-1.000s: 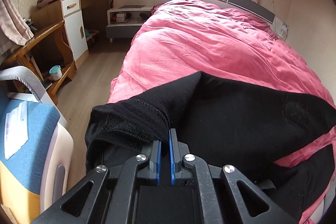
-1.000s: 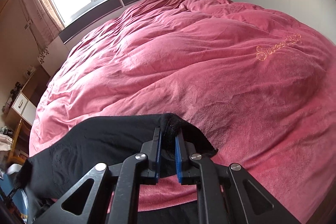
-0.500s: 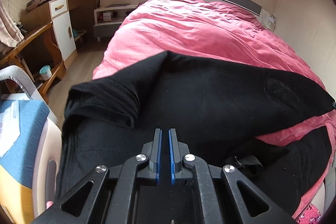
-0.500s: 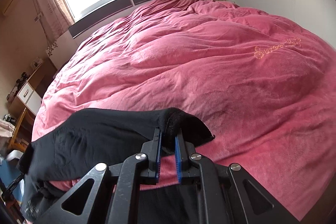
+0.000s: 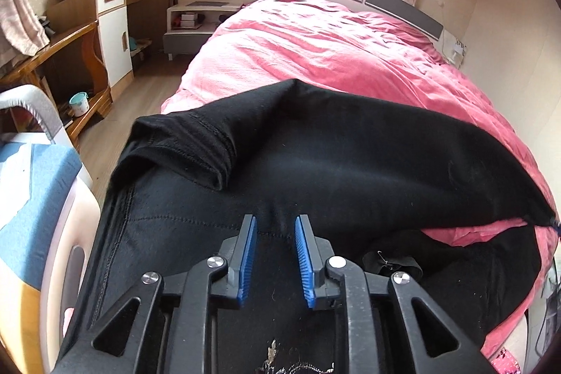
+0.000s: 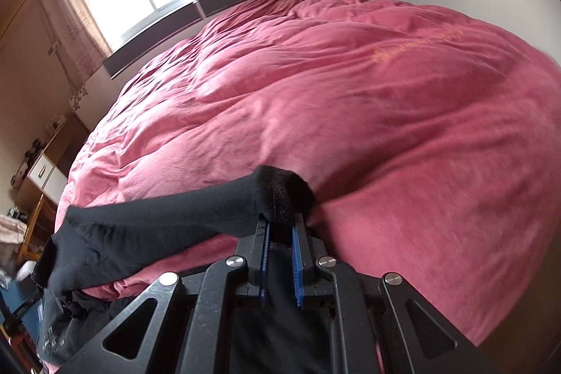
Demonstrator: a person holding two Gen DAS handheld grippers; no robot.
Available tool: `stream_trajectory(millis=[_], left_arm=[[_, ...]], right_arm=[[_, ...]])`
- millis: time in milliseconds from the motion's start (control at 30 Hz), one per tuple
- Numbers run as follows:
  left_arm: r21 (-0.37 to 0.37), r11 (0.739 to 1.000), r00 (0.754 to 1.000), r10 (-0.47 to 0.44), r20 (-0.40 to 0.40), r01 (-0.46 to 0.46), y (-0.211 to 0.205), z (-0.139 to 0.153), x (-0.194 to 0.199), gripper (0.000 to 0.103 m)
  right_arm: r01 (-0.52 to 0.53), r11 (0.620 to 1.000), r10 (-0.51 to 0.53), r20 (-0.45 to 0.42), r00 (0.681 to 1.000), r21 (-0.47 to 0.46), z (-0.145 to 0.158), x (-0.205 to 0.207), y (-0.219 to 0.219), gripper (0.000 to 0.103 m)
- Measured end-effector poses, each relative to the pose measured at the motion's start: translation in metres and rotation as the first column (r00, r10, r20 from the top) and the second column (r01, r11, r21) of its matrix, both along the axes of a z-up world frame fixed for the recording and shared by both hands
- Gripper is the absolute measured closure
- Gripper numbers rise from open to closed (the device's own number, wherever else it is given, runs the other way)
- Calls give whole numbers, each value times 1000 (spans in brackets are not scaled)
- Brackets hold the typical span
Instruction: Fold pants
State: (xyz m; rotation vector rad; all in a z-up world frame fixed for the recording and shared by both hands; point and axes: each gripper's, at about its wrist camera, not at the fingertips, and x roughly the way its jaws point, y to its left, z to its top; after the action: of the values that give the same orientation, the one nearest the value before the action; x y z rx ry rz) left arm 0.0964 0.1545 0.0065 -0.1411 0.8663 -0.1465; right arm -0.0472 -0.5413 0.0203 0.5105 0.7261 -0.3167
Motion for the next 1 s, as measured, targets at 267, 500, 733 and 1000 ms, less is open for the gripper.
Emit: stream_trajectory(millis=[267, 500, 733, 1000], left_arm=[[-5, 1000, 999, 26, -19, -26, 14, -6, -6, 77], [-11, 999, 998, 44, -51, -45, 20, -21, -2, 72], [-50, 994, 994, 90, -55, -92, 30, -29, 1, 71], [-48, 993, 993, 107, -39, -109, 40, -32, -18, 71]], right_arm=[[174, 981, -162, -131, 978, 86, -39, -26, -34, 95], [-39, 996, 41, 19, 999, -74, 3, -12, 52, 37], [-646, 757, 649, 1, 761, -93, 5, 74, 267, 34], [-844, 533, 834, -129, 536, -57, -53, 149, 445, 55]])
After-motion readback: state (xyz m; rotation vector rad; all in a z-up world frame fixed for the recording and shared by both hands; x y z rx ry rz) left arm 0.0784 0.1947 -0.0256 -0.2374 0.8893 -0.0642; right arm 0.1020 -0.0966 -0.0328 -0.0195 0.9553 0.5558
